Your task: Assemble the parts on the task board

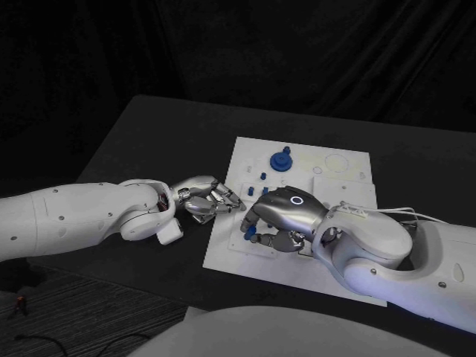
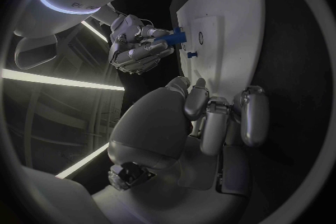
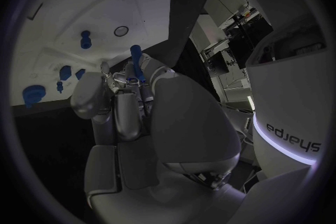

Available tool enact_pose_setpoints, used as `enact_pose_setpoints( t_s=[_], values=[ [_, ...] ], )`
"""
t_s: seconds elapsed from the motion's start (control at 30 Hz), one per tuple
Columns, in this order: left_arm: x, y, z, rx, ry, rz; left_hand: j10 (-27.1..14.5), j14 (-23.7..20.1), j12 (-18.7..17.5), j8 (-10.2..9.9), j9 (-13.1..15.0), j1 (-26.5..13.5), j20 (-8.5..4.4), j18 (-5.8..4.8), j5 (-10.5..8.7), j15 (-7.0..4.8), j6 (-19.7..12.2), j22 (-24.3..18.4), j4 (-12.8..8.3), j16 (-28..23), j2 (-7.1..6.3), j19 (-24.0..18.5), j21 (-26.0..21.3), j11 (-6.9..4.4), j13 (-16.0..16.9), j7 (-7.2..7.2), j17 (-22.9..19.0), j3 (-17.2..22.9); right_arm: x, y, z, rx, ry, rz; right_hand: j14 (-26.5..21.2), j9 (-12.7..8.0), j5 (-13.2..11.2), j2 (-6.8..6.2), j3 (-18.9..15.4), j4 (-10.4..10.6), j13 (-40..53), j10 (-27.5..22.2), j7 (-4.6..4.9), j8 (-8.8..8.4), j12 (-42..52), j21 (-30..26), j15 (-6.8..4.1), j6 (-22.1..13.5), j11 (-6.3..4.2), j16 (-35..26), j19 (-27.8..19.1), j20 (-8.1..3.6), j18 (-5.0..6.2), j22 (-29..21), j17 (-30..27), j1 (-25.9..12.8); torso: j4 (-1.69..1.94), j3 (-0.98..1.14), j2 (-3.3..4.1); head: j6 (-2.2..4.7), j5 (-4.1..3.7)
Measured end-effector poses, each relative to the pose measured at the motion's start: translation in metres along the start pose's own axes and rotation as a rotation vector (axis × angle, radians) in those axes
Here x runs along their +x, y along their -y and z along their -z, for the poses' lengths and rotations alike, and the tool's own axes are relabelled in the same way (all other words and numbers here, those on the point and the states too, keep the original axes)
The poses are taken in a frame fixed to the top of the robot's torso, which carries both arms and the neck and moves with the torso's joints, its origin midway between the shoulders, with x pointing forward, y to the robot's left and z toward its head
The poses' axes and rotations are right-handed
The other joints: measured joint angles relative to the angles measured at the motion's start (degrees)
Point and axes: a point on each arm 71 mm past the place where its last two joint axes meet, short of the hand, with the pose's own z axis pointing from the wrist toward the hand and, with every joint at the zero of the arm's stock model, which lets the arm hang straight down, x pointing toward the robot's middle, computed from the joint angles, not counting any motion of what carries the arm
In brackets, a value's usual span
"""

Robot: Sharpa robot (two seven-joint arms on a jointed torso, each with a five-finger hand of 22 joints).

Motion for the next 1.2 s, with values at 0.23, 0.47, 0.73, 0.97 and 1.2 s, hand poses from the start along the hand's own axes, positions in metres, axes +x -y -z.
enact_pose_setpoints(
  t_s=[0.23,0.47,0.73,0.97,1.2],
  values=[
    [0.001,0.001,0.003,0.003,-0.001,0.003,0.0,0.0,0.0,0.0,0.04,-0.27,0.0,0.0,0.0,0.0,0.0,0.0,0.0,0.0,-0.18,0.0,0.0,0.0,0.0,0.0,0.0,0.0,0.004,-0.002,-0.001,-0.013,-0.023,0.036,0.0,0.0,0.0,-0.22,0.19,-0.19,0.0,0.0,0.0,-0.22,-0.25,0.43,0.0,0.0,0.0,0.22,0.0,0.0,0.01,0.0,0.15,-0.23,-0.03,0.0,-0.01,0.0,0.05],
    [0.001,0.005,0.017,0.031,0.026,0.005,0.11,0.0,0.0,0.0,0.04,-0.18,0.0,-0.01,0.21,0.01,0.0,0.0,-0.32,0.0,-0.72,0.0,0.0,-0.07,-0.01,0.0,0.0,0.64,0.008,-0.001,-0.001,-0.013,-0.037,0.052,0.0,0.05,0.22,-0.23,0.24,-0.24,-0.15,0.38,0.0,-0.22,-0.48,0.43,0.0,0.0,0.02,0.22,0.19,-0.19,0.01,-0.01,0.15,-0.23,-0.07,0.0,-0.08,0.0,0.54],
    [-0.002,0.012,0.022,0.103,0.084,0.046,0.22,-0.13,0.0,0.0,-0.04,-0.11,0.0,-0.01,0.6,-0.11,-0.34,0.0,-0.55,0.0,-1.25,0.0,0.0,-0.05,-0.01,-0.33,0.0,1.66,0.009,0.0,-0.001,-0.015,-0.039,0.074,-0.01,0.04,0.58,-0.23,0.4,-0.4,-0.07,0.39,0.0,-0.22,-0.68,0.81,0.0,0.0,0.02,0.22,0.19,-0.19,0.02,-0.02,0.26,-0.23,-0.1,0.0,-0.09,0.0,0.93],
    [-0.005,0.013,0.022,0.132,0.116,0.081,0.29,0.07,0.0,0.0,-0.04,-0.02,0.0,-0.01,1.04,-0.35,-0.43,0.0,-0.64,0.0,-1.34,0.0,0.0,-0.06,-0.01,-0.42,0.0,2.06,0.01,-0.001,-0.002,-0.024,-0.04,0.101,-0.01,0.08,0.58,-0.23,0.4,-0.4,-0.04,0.39,0.0,-0.22,-0.85,1.14,0.0,0.0,0.02,0.4,0.19,-0.19,-0.56,-0.02,0.31,-0.23,-0.05,0.0,-0.14,0.0,0.87],
    [-0.006,0.014,0.021,0.148,0.13,0.101,0.33,0.06,-0.01,0.0,-0.04,-0.02,0.0,-0.01,1.04,-0.36,-0.43,-0.01,-0.64,0.0,-1.34,0.0,0.0,-0.03,-0.01,-0.42,0.0,2.06,0.015,-0.001,-0.004,-0.032,-0.045,0.131,-0.01,0.09,0.58,-0.23,0.4,-0.4,-0.04,0.39,0.0,-0.22,-1.01,1.37,0.0,0.0,0.01,0.4,0.37,-0.01,-0.89,-0.03,0.39,-0.23,-0.05,0.0,-0.14,0.0,0.76]
  ],
)
